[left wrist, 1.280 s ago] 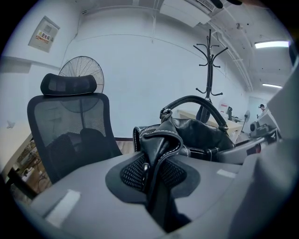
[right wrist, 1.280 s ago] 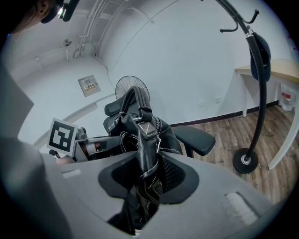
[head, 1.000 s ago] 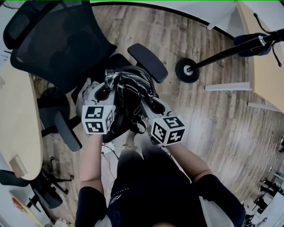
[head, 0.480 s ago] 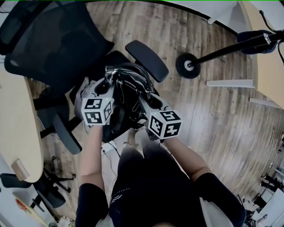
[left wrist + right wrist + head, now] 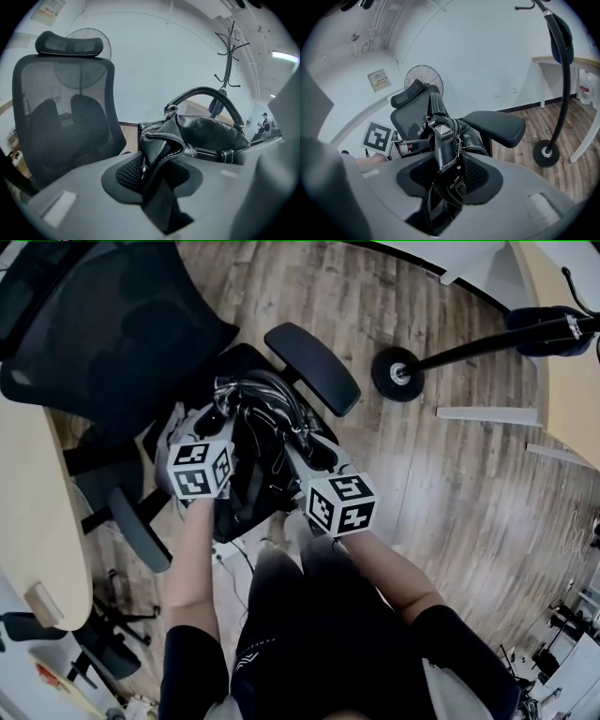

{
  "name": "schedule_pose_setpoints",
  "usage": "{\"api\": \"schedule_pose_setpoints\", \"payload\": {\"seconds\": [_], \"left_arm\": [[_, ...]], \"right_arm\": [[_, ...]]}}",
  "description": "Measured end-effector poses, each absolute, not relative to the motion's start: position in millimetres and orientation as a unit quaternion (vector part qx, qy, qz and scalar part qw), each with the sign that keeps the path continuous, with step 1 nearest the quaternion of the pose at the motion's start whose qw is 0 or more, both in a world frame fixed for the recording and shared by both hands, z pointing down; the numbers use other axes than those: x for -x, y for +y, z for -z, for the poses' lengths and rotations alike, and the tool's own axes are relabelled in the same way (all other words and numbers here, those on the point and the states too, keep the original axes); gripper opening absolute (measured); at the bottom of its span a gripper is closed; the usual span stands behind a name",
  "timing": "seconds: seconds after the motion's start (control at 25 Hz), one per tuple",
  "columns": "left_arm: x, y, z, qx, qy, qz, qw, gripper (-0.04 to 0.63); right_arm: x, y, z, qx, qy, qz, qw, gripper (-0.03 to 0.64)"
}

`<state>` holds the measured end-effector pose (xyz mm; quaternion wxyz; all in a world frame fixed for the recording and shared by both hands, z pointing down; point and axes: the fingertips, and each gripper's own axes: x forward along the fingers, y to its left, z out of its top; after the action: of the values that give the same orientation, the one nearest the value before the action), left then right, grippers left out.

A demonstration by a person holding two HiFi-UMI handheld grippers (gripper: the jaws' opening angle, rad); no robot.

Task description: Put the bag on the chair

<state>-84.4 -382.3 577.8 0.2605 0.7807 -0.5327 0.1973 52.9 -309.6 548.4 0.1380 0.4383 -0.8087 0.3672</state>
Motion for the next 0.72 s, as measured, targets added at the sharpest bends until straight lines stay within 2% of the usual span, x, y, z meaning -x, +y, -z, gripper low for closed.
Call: {"api": "schedule_pose_setpoints", "payload": {"seconds": [0.28, 0.72], "left_arm": [[102, -386, -593, -0.769, -0.541, -0.192, 0.281, 0.156], [114, -388, -597, -0.763, -0.554, -0.188, 0.274, 0.218]], "right_arm": [[-40, -316, -551, -0.427, -0.816, -0.357, 0.152, 0.16], [-36, -314, -553, -0.421, -0.823, -0.339, 0.173, 0.183]]}}
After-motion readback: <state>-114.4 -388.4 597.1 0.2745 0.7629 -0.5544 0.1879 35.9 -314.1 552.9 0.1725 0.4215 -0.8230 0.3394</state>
